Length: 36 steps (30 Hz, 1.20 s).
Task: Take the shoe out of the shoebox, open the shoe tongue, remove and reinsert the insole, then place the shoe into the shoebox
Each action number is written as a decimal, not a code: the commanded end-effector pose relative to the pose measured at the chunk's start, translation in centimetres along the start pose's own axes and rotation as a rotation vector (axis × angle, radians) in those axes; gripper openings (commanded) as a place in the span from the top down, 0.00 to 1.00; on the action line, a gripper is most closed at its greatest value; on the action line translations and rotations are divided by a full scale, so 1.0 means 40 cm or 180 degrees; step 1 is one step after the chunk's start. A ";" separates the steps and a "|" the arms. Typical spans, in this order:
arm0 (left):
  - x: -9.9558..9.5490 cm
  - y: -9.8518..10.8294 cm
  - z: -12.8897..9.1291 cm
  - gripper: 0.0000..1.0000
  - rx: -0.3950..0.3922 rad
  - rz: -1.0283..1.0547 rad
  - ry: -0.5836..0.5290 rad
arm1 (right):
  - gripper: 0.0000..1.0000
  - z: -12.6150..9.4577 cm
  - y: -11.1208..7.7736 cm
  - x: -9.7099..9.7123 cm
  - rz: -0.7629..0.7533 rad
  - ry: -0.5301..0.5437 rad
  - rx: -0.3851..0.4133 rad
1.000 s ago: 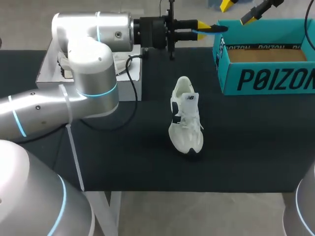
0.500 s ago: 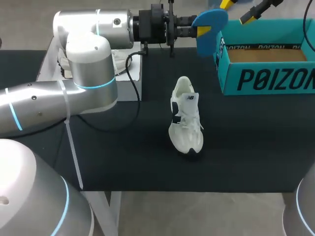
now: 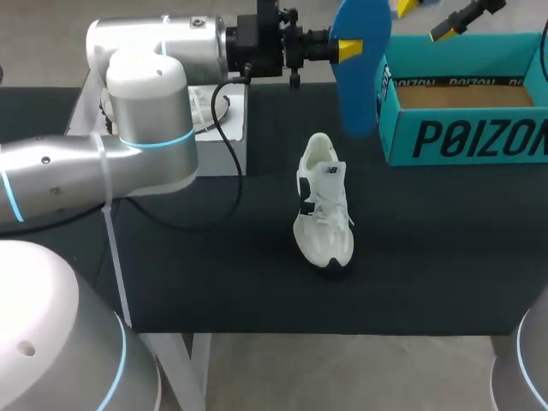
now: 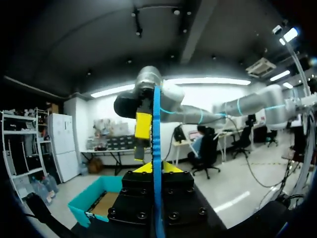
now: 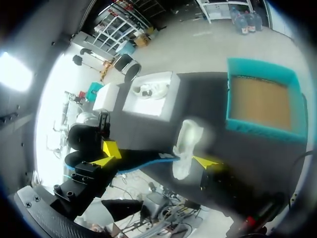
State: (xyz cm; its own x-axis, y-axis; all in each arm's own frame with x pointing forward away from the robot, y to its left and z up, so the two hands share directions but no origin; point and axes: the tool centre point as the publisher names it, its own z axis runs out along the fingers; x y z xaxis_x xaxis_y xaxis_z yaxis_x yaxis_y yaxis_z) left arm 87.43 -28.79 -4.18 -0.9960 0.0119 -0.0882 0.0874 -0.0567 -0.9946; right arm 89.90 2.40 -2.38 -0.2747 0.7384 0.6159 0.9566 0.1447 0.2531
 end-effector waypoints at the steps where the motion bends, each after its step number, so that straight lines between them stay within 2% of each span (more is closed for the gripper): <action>1: 0.014 0.006 -0.012 1.00 -0.0074 -0.1348 0.0036 | 0.00 -0.023 -0.035 -0.043 0.0046 -0.0004 -0.0033; 8: 0.007 0.004 -0.019 1.00 -0.0082 -0.1322 -0.0040 | 0.00 -0.044 -0.047 -0.062 0.0082 -0.0021 0.0023; 19: 0.007 0.004 -0.019 1.00 -0.0082 -0.1322 -0.0040 | 0.00 -0.012 -0.051 -0.038 0.0011 -0.0088 0.0264; 21: 0.007 0.004 -0.019 1.00 -0.0082 -0.1322 -0.0040 | 0.00 -0.012 -0.050 -0.023 0.0007 -0.0265 0.0358; 22: -0.006 0.006 -0.022 1.00 0.0249 -0.1869 -0.0022 | 0.00 -0.014 -0.049 -0.015 -0.0018 -0.0309 0.0363; 26: -0.021 0.030 -0.022 1.00 0.0060 -0.2900 -0.0127 | 0.00 -0.024 -0.050 -0.006 0.0055 -0.0379 0.0305; 28: -0.022 0.025 -0.024 1.00 0.0183 -0.3283 -0.0056 | 0.00 -0.029 -0.050 -0.003 0.0079 -0.0441 0.0297; 31: -0.022 0.013 -0.029 1.00 0.0124 -0.3765 0.0090 | 0.00 -0.036 -0.050 0.007 0.0066 -0.0431 0.0247; 32: -0.022 0.003 -0.031 1.00 0.0248 -0.3792 0.0125 | 0.00 -0.037 -0.049 0.008 0.0065 -0.0433 0.0242; 36: -0.022 0.003 -0.031 1.00 0.0248 -0.3792 0.0125 | 0.00 -0.036 -0.049 0.009 0.0072 -0.0410 0.0220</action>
State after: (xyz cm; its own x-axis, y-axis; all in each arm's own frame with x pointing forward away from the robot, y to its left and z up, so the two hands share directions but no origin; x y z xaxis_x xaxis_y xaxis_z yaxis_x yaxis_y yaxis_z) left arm 88.15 -27.67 -4.35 -0.7181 0.0649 0.6929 -0.6959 -0.0725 -0.7145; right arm 87.89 1.45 -1.44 -0.2433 0.8208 0.5168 0.9680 0.1717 0.1829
